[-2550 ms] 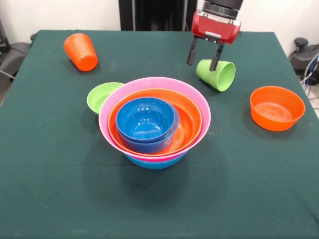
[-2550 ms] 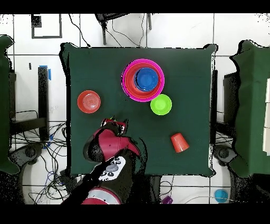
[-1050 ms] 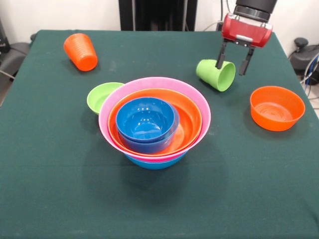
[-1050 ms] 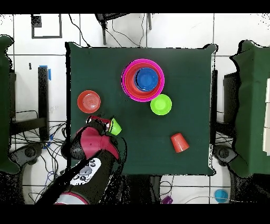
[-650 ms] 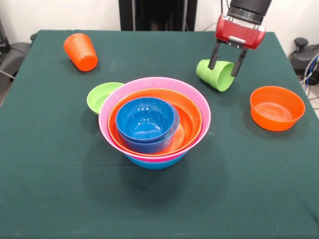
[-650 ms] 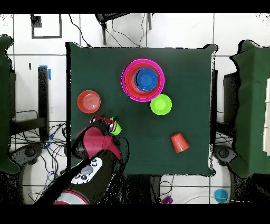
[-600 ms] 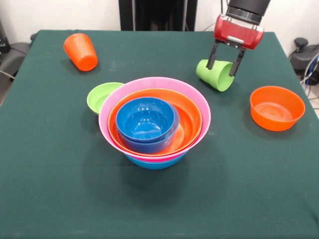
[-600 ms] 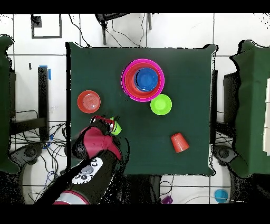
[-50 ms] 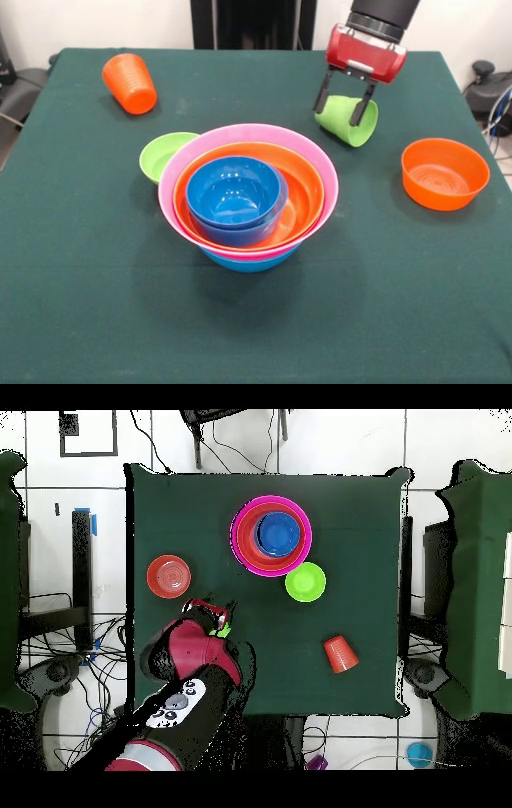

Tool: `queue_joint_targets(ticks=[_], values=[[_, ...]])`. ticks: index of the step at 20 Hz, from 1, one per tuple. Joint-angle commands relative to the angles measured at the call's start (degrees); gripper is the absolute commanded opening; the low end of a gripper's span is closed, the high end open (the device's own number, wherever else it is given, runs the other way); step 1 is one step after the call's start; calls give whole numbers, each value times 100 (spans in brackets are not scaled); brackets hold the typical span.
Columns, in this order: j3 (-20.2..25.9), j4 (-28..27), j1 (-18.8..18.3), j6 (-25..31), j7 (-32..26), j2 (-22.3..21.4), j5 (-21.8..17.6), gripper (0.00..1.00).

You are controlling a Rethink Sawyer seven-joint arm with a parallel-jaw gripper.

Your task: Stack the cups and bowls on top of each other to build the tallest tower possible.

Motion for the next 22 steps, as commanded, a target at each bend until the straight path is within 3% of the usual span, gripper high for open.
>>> queue_joint_targets(ticks=[1,9,22], values=[[563,-517,-341,543,334,212,-122,100],[697,-367,-529,435,289,106,-327,100],[587,-273,-208,661,489,37,-51,100]])
